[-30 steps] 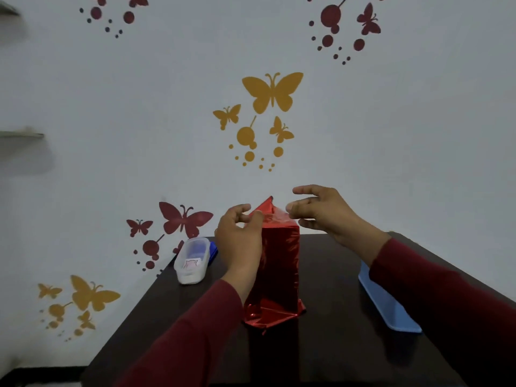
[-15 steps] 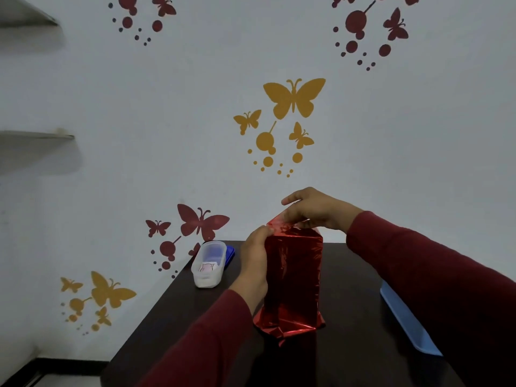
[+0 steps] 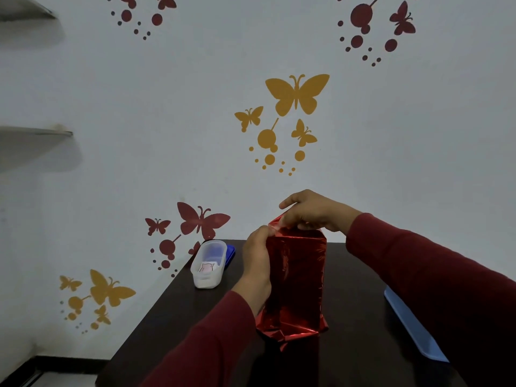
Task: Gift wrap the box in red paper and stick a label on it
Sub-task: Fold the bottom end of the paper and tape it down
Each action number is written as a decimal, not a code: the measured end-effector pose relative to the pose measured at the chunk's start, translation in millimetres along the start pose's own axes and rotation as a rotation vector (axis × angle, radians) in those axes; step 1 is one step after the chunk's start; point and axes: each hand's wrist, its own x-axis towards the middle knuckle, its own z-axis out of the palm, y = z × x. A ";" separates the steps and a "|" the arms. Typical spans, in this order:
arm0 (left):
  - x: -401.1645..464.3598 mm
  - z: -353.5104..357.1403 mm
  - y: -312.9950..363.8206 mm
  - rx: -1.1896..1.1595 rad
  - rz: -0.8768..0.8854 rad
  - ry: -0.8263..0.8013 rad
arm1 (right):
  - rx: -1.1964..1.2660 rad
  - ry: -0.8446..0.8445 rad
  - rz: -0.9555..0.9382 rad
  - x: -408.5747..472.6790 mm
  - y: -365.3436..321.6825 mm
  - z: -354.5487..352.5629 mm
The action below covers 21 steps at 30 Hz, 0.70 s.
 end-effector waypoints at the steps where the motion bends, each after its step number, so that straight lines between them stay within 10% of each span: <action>1: 2.1 0.4 0.5 0.014 -0.008 0.000 | -0.018 0.007 -0.006 0.1 -0.4 0.9; 21: 15.5 1.2 12.7 0.157 0.085 0.140 | -0.316 0.455 -0.024 3.8 -2.7 19.0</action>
